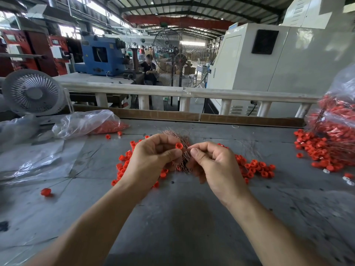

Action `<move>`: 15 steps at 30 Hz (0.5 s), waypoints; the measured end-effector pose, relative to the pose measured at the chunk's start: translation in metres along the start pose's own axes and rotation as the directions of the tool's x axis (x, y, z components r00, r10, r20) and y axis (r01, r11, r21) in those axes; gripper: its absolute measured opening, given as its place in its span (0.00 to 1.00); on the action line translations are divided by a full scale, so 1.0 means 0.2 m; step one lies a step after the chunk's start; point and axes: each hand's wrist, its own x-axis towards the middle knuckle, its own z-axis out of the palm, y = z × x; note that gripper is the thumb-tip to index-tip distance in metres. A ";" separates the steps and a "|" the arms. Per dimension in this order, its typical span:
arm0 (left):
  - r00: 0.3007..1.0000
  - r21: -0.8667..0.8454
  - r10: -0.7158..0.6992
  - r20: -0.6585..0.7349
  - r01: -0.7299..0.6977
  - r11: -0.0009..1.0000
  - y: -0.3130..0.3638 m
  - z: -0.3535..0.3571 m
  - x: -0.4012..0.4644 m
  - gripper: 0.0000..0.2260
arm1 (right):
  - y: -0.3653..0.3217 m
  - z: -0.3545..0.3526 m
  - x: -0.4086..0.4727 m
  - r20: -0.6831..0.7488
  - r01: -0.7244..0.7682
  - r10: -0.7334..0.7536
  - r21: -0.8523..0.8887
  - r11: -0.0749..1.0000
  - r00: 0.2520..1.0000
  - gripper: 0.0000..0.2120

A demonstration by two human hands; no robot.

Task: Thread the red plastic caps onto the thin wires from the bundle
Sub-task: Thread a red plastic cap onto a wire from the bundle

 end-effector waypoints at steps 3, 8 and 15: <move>1.000 0.013 0.008 -0.001 -0.008 1.000 -0.01 0.00 0.00 0.11 | 0.00 0.00 0.01 -0.039 -0.011 0.011 -0.005 1.000 0.999 0.09; 1.000 0.019 0.000 0.001 0.000 1.000 -0.01 0.01 0.00 0.10 | -0.01 0.00 0.00 -0.084 -0.025 0.028 0.042 0.999 0.996 0.04; 1.000 0.047 0.011 0.001 -0.011 0.999 -0.01 0.02 0.00 0.09 | -0.04 0.00 -0.01 -0.104 0.041 -0.037 0.031 0.999 0.994 0.06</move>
